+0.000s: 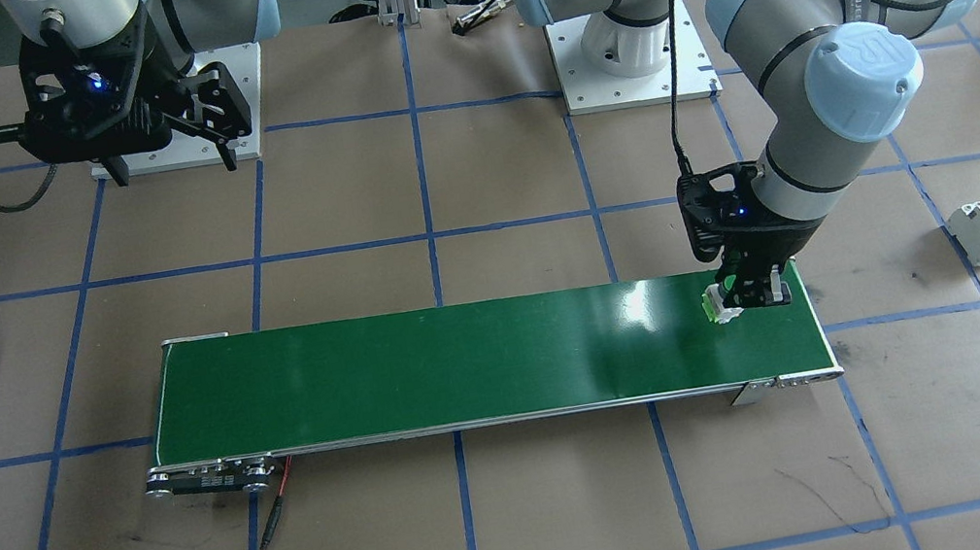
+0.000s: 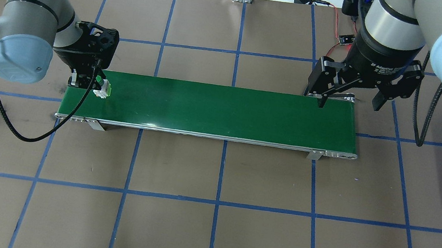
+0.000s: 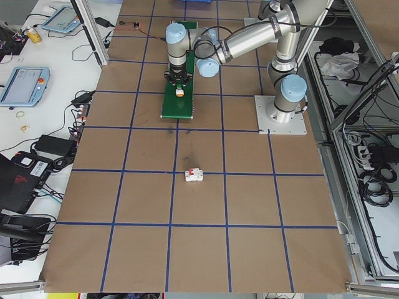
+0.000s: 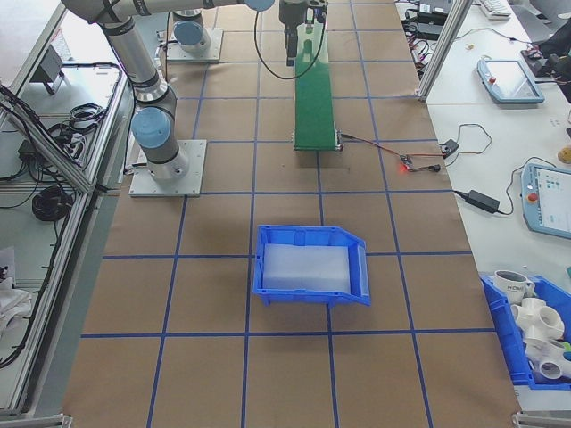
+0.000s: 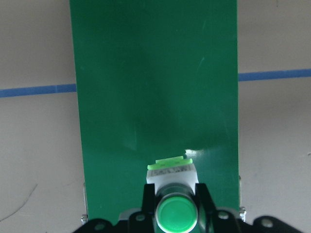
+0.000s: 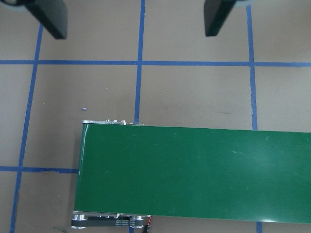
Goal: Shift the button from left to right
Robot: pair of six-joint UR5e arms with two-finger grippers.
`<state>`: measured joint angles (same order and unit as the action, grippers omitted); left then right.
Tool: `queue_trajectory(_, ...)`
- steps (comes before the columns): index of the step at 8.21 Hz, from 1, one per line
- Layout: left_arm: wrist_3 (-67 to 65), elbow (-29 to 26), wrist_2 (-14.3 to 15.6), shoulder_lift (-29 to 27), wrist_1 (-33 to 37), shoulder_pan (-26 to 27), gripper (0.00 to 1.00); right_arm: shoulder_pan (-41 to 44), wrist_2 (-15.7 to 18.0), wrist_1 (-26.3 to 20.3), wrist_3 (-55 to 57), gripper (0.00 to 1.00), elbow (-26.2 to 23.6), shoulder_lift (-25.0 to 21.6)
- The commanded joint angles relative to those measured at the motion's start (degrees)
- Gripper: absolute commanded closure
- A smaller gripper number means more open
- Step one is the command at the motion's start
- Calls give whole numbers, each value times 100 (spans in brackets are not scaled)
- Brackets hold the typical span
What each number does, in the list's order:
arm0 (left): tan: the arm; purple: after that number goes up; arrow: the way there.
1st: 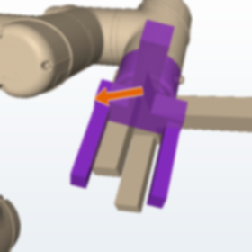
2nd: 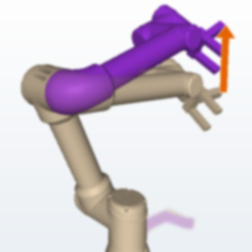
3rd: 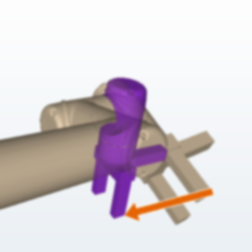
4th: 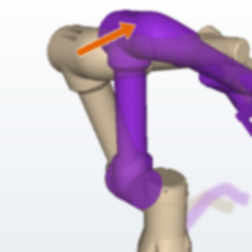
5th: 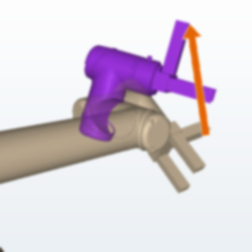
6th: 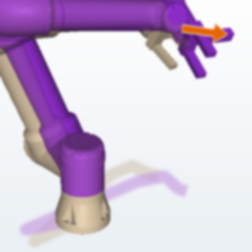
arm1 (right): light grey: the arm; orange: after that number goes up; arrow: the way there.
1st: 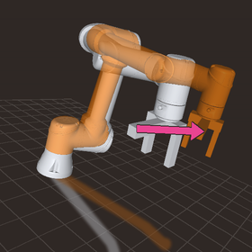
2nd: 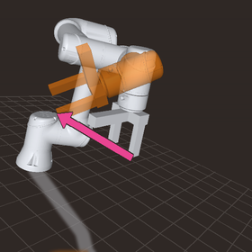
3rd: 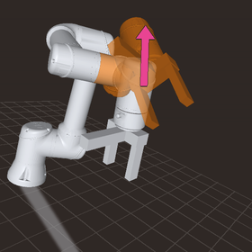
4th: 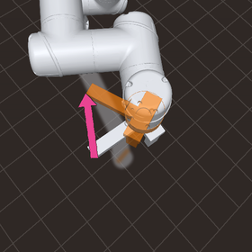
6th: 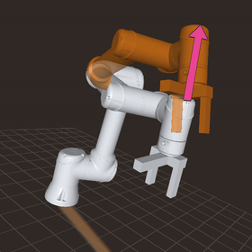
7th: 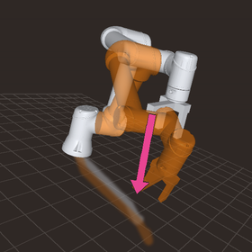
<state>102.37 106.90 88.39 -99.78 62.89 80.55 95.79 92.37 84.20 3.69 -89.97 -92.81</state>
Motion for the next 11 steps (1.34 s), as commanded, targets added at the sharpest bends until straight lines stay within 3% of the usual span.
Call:
queue_trajectory(1,37,15,-41,-59,-57,-4,100,1,0,0,0,0,-3,0)
queue_trajectory(6,240,6,-15,-182,-110,4,96,-7,-9,9,-9,0,-3,9)
queue_trajectory(7,248,15,-75,-208,-119,4,4,-7,-9,26,-18,0,-3,17)
queue_trajectory(9,38,6,-58,-270,-127,4,0,-7,-52,123,-26,0,-3,52)
queue_trajectory(11,28,6,-59,-261,-189,4,0,-7,-105,464,-26,0,-3,428)
